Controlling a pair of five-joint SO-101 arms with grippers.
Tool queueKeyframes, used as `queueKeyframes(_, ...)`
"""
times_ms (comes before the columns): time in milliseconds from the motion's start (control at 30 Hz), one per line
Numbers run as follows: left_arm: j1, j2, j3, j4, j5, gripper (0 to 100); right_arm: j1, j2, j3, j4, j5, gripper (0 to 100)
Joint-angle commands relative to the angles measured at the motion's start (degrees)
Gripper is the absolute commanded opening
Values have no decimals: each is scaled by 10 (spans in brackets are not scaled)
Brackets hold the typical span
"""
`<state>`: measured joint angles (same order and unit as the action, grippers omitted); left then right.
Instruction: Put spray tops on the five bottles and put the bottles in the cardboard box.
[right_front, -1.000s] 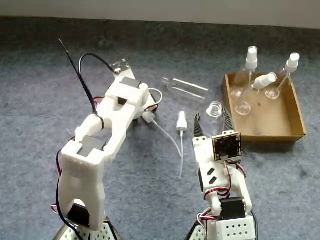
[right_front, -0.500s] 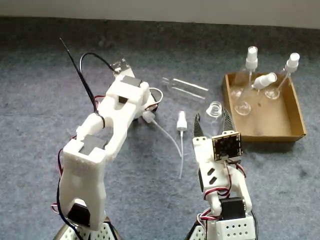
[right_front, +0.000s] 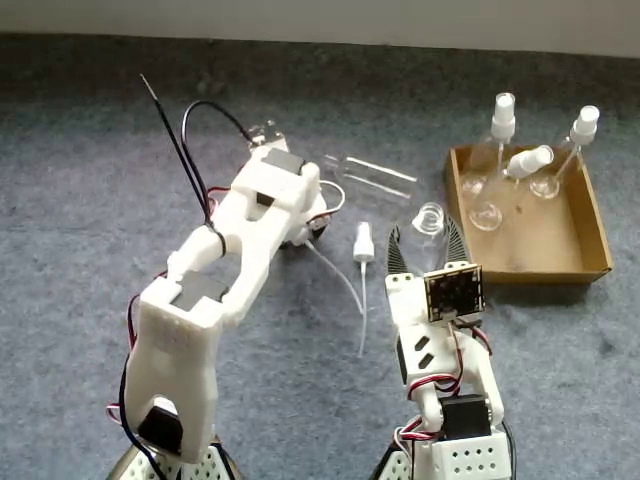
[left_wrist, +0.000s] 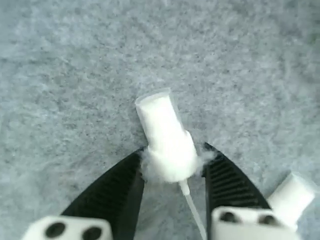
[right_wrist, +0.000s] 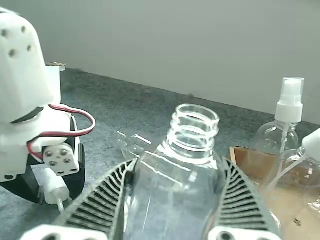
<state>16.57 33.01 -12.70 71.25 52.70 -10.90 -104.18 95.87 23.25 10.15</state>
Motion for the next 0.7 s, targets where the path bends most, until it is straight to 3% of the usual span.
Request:
queueKeyframes(0, -10, -7, -15, -18, 4, 14, 4, -9, 70, 3, 7, 145)
queueKeyframes(167, -13, -12, -15, -16, 2, 18, 4, -8, 70, 3, 7, 145)
queueKeyframes(300, -9, -17, -39, 47, -4, 4, 4, -10, 70, 3, 7, 145)
queueKeyframes(500, -3, -56, -104, 163, -107, 4, -15, -11, 71, 2, 7, 145)
queueKeyframes(667, -3, -92, -121, 188, -217, 4, -66, -7, 71, 13, 11, 145)
